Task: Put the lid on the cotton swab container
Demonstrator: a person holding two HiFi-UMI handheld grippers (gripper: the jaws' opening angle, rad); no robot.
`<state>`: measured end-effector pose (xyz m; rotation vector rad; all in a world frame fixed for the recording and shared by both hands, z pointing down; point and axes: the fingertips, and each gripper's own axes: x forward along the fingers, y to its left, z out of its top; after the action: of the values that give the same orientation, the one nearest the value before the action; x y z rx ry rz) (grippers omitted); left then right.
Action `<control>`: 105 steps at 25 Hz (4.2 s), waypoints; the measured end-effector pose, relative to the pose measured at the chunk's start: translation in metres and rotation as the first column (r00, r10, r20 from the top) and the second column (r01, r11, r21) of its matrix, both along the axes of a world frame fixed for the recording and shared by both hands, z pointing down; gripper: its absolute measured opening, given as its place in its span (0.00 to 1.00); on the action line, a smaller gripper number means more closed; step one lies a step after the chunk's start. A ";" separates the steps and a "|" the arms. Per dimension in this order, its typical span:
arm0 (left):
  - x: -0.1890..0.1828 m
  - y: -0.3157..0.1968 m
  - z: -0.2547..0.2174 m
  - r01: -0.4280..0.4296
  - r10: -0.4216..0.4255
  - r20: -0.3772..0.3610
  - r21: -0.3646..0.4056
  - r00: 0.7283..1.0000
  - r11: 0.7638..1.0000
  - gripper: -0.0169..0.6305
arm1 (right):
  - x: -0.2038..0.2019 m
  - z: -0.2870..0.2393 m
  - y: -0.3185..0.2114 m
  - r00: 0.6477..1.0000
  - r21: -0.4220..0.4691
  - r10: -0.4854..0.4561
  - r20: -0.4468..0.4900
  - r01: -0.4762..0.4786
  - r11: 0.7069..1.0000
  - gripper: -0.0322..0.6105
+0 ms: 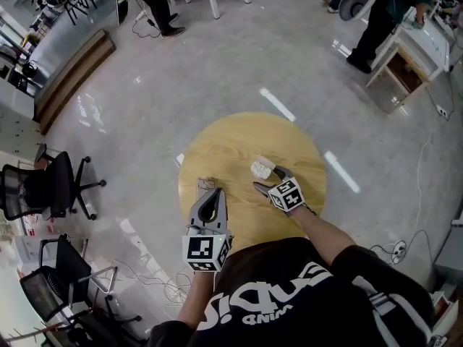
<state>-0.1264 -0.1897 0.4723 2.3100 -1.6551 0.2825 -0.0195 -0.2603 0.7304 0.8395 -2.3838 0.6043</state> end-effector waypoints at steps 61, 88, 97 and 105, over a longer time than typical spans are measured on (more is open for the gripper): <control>0.070 -0.087 0.107 -0.310 0.297 -0.109 -0.136 0.949 0.941 0.31 | -0.007 0.003 -0.001 0.998 0.032 -0.057 -0.023 0.058 0.998 0.39; 0.113 -0.136 0.161 -0.411 0.396 -0.111 -0.279 0.912 0.868 0.31 | -0.005 0.004 0.001 0.996 0.040 -0.081 -0.038 0.083 0.996 0.38; 0.101 -0.120 0.159 -0.390 0.375 -0.107 -0.291 0.921 0.874 0.31 | -0.004 0.002 0.001 0.996 0.043 -0.077 -0.038 0.079 0.996 0.38; 0.085 -0.099 0.174 -0.352 0.336 -0.105 -0.327 0.936 0.877 0.31 | -0.003 0.003 0.002 0.996 0.045 -0.072 -0.043 0.074 0.996 0.38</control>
<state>-0.0413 -0.2882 0.6465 2.3021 -1.0591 0.5422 -0.0220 -0.2588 0.7332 0.7737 -2.3876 0.4995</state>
